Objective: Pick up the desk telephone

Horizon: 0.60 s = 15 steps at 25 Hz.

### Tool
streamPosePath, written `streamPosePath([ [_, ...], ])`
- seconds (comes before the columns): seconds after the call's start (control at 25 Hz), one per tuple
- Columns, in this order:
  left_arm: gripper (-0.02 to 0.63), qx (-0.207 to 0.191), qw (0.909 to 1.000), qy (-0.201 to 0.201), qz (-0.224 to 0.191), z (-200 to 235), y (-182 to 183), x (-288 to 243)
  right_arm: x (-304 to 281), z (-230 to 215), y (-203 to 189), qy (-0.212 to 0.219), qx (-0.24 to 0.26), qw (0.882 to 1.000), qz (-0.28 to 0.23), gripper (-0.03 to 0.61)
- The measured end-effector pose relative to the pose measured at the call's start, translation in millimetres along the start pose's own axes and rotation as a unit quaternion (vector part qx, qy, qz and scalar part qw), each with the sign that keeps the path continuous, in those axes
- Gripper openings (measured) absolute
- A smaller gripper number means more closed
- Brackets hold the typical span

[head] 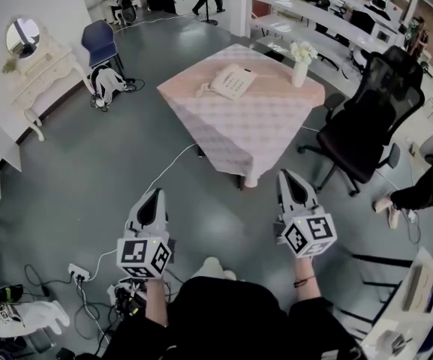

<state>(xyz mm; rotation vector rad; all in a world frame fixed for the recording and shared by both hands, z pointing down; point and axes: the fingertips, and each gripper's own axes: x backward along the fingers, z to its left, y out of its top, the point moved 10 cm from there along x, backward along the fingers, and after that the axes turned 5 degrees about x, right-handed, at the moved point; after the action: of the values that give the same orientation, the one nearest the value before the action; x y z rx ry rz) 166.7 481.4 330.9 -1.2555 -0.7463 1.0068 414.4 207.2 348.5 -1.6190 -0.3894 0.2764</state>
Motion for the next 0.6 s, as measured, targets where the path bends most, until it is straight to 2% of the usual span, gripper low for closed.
streamPosePath([
  [0.28,-0.002,0.000,1.0000,0.007,-0.002,11,3,-19,-26,-8,-1,0.002,-0.016,1.000,-0.007,-0.008],
  [0.52,-0.002,0.005,1.0000,-0.006,-0.006,34,4,-60,-66,-16,-12,-0.006,-0.023,1.000,0.000,-0.008],
  [0.6,-0.002,0.004,1.0000,0.001,-0.004,45,4,-76,-83,-18,-16,-0.010,-0.024,1.000,0.005,-0.008],
])
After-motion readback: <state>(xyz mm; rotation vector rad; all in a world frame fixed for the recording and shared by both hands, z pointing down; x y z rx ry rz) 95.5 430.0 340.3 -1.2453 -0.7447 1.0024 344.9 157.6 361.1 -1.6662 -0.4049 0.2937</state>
